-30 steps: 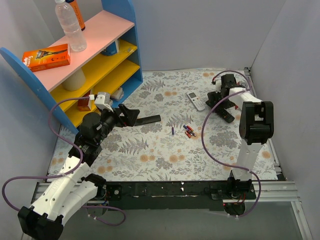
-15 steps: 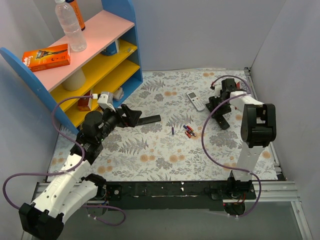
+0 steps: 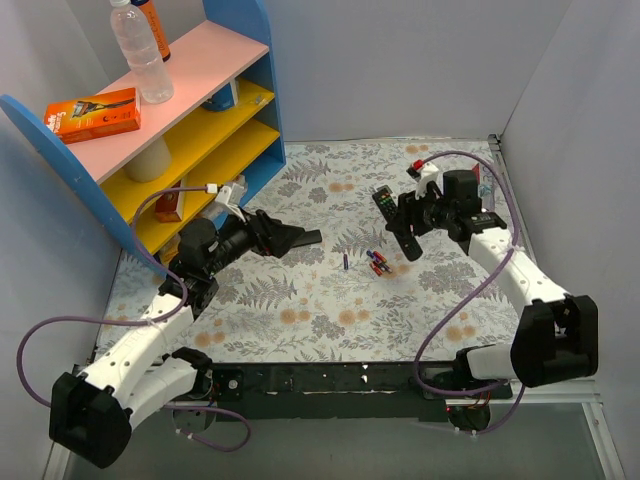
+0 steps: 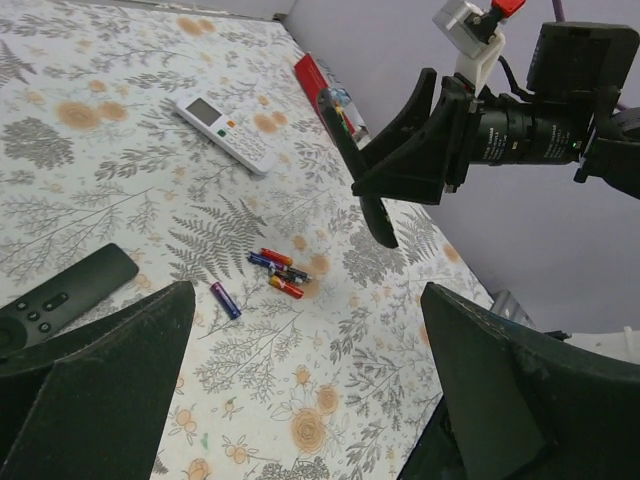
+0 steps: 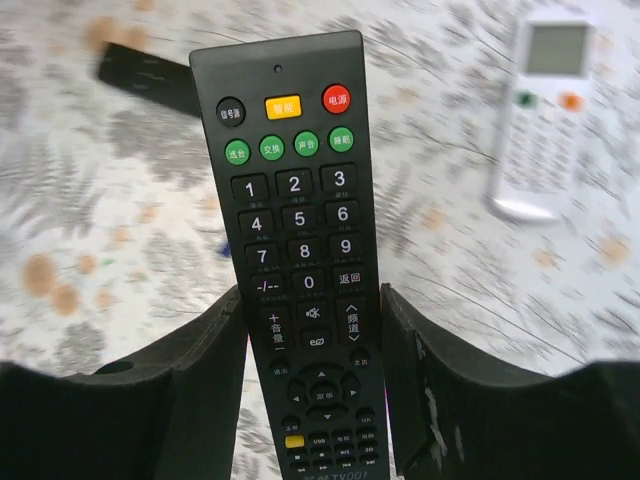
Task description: Load the batteries into the remote control
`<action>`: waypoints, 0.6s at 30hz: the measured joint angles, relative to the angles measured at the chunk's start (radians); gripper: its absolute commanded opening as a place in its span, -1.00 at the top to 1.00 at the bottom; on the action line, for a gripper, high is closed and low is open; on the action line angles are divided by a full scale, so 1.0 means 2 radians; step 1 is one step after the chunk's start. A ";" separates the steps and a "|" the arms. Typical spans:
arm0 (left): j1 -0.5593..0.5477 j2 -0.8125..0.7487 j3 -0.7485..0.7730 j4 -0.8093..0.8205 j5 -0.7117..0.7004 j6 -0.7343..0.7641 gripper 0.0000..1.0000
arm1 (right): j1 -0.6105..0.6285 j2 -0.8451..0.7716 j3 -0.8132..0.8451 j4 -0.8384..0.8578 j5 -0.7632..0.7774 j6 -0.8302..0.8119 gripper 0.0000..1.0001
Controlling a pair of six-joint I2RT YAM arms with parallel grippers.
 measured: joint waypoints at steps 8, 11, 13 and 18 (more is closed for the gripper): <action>0.000 0.081 0.030 0.063 0.091 -0.006 -0.96 | 0.089 -0.080 -0.085 0.171 -0.125 0.096 0.57; 0.000 0.111 0.055 0.085 0.128 -0.002 -0.96 | 0.118 -0.089 -0.103 0.231 -0.158 0.133 0.57; 0.000 0.133 0.067 0.111 0.157 -0.004 -0.96 | 0.134 -0.089 -0.105 0.263 -0.174 0.150 0.57; 0.000 0.172 0.067 0.180 0.216 -0.026 -0.96 | 0.158 -0.089 -0.105 0.316 -0.196 0.177 0.57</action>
